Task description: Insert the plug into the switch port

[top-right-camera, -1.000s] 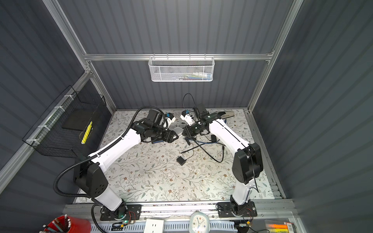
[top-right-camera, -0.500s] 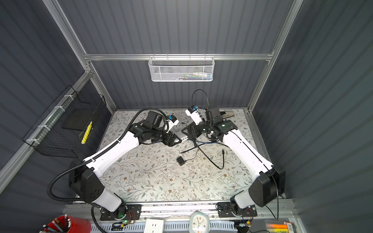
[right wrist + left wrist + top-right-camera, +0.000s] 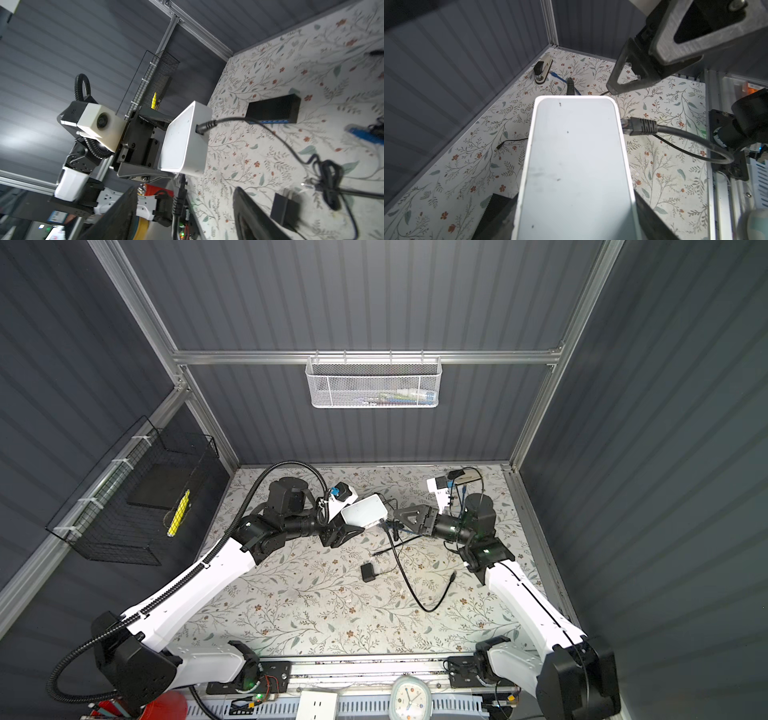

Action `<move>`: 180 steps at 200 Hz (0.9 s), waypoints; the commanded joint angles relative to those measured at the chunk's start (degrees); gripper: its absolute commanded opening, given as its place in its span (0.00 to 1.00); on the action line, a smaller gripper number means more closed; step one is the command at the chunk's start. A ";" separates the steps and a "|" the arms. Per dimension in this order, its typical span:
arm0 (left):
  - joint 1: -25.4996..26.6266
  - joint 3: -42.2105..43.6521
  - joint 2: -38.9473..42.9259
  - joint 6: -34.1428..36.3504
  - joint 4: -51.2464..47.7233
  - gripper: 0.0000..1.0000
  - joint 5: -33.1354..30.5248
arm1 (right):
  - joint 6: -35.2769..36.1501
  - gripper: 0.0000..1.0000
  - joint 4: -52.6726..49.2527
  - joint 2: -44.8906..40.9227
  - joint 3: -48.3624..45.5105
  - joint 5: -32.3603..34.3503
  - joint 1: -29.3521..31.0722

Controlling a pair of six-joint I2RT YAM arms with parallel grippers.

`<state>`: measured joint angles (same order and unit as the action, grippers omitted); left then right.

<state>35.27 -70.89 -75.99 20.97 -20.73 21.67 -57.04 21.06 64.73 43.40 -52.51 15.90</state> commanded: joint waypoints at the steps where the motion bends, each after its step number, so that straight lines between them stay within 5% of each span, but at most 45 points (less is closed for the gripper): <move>1: -0.02 -2.56 -0.63 3.10 3.24 0.29 -0.91 | -15.38 0.69 13.90 -1.01 -0.33 -3.10 0.76; 48: -0.02 -4.06 -1.28 2.25 4.00 0.28 0.76 | -11.95 0.52 3.92 0.51 -2.39 0.07 3.43; 72: -0.02 -4.46 -0.83 2.44 3.81 0.28 1.31 | -6.90 0.54 -4.80 0.49 -0.48 2.19 3.35; 107: 0.00 -4.92 -0.83 2.66 2.73 0.28 3.18 | -11.93 0.49 5.50 3.36 -1.28 0.22 4.06; 146: -0.02 -5.22 -1.18 2.39 2.67 0.28 4.24 | -13.60 0.21 8.85 5.64 -0.12 -0.34 5.32; 180: -0.01 -6.09 -1.74 2.75 1.05 0.27 3.72 | -15.72 0.11 11.94 5.37 -1.64 -0.46 5.37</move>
<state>35.16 -73.69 -77.76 22.96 -20.23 22.81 -70.85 29.21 70.00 42.44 -52.49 21.06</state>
